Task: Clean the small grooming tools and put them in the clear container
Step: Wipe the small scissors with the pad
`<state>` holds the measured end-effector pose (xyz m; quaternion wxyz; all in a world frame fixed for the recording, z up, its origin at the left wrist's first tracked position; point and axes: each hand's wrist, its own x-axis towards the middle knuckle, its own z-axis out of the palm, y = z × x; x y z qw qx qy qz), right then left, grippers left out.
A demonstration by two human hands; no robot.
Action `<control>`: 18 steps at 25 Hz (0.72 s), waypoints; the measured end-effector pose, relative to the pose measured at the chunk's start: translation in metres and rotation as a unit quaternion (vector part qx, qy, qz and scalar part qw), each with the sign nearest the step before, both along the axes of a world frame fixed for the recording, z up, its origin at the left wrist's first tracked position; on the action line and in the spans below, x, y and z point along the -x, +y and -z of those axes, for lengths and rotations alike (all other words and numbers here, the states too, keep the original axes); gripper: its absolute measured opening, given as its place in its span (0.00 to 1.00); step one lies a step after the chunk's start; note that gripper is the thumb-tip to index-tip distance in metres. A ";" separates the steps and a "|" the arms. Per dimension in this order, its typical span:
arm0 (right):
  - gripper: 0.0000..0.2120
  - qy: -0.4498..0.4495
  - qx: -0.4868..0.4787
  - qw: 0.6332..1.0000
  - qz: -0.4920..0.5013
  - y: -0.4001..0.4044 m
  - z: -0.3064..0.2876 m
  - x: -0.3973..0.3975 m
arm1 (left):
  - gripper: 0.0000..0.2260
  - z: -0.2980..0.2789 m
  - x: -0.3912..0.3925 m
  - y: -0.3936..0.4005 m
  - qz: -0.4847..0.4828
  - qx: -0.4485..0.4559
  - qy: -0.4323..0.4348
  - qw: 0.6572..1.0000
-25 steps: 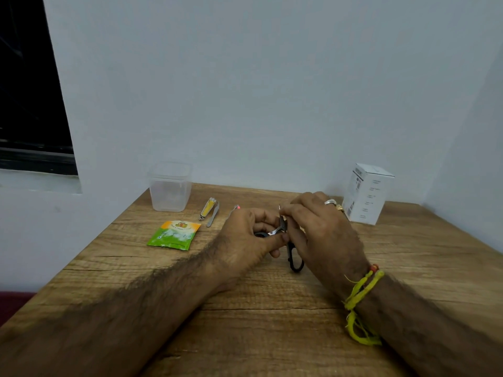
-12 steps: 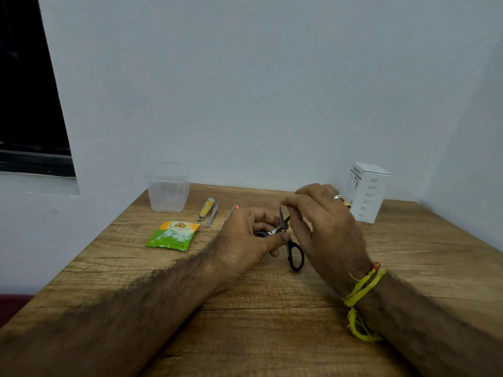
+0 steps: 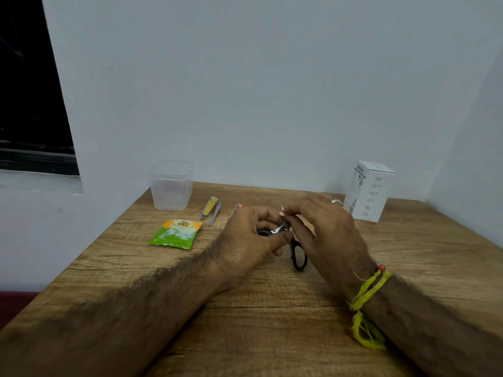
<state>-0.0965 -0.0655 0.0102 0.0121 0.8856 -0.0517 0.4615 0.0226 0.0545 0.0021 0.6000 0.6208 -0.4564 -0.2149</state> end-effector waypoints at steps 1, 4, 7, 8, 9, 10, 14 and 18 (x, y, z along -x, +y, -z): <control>0.03 0.009 0.010 1.000 0.007 0.000 0.000 0.001 | 0.07 0.000 0.000 0.000 0.001 -0.001 -0.003 1.000; 0.04 0.029 0.055 0.997 0.039 0.002 -0.002 -0.001 | 0.06 -0.001 0.001 0.001 0.000 0.004 -0.001 1.000; 0.06 0.035 0.079 0.995 0.051 0.004 -0.004 -0.004 | 0.06 -0.002 0.002 0.002 -0.002 0.007 0.005 1.000; 0.06 0.036 0.083 0.994 0.054 0.003 -0.004 -0.004 | 0.06 -0.003 0.002 0.002 -0.003 0.003 0.005 1.000; 0.06 0.037 0.085 0.994 0.057 0.002 -0.004 -0.004 | 0.06 -0.003 0.003 0.001 -0.004 -0.001 0.005 1.000; 0.06 0.037 0.085 0.994 0.059 0.002 -0.004 -0.004 | 0.06 -0.003 0.002 0.001 -0.006 -0.006 0.005 1.000; 0.08 0.043 0.081 0.993 0.067 0.004 -0.004 -0.005 | 0.07 -0.003 0.003 0.000 -0.008 -0.008 0.015 1.000; 0.09 0.056 0.089 0.992 0.071 0.006 -0.006 -0.003 | 0.07 -0.005 0.004 0.002 -0.011 -0.008 0.008 1.000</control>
